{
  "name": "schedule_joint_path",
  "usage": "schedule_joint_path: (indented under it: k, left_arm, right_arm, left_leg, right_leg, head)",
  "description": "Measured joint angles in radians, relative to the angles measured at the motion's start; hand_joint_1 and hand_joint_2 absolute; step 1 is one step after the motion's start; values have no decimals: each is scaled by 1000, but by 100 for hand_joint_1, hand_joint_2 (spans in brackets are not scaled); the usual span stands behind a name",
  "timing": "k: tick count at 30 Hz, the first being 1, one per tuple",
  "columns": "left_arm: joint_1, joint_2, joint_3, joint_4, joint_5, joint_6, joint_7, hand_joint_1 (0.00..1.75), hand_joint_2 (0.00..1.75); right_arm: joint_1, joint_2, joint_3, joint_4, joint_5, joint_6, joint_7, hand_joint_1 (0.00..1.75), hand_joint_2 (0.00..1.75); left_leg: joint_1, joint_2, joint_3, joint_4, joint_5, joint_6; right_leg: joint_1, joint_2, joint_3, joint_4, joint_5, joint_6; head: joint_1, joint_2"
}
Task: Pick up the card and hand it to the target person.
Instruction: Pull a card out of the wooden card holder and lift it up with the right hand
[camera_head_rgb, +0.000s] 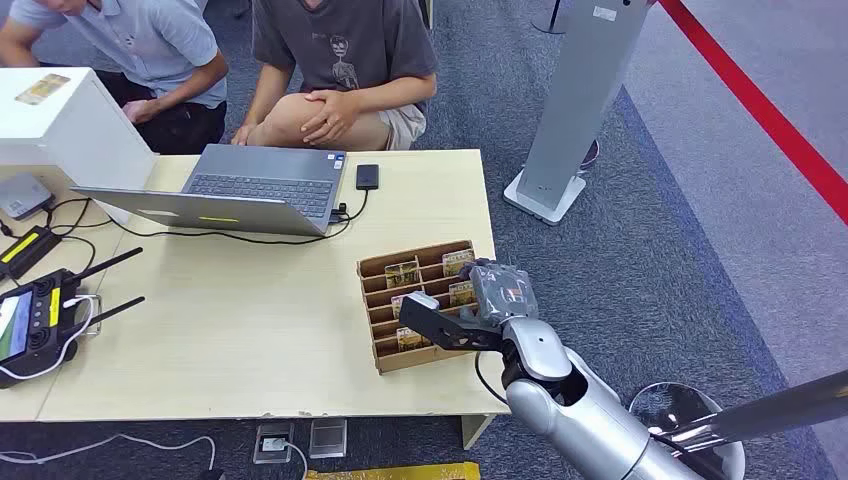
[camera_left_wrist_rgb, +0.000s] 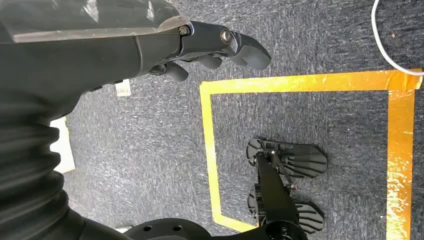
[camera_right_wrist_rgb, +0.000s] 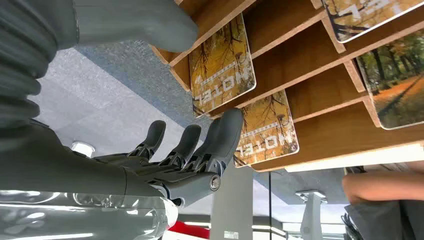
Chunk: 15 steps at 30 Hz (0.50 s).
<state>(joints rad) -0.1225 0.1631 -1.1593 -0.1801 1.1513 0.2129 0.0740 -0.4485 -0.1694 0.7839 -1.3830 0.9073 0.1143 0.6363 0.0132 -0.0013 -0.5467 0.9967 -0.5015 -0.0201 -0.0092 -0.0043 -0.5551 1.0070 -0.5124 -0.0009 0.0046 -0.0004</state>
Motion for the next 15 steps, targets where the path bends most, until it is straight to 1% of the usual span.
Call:
schedule_joint_path:
  k: [6,13,15]
  left_arm:
    - [0,0,0,0,-1,0,-2,0,175]
    - [0,0,0,0,-2,0,-3,0,175]
    - [0,0,0,0,-2,0,-3,0,175]
  right_arm:
    - [0,0,0,7,-1,-4,2,76,175]
    - [0,0,-1,9,-10,-9,8,84,175]
    - [2,0,-2,9,-10,-9,9,89,175]
  left_leg:
    - [0,0,0,0,0,0]
    - [0,0,0,0,0,0]
    - [0,0,0,0,0,0]
  right_leg:
    - [0,0,0,0,0,0]
    - [0,0,0,0,0,0]
    - [0,0,0,0,0,0]
  head:
    - [0,0]
    - [0,0]
    - [0,0]
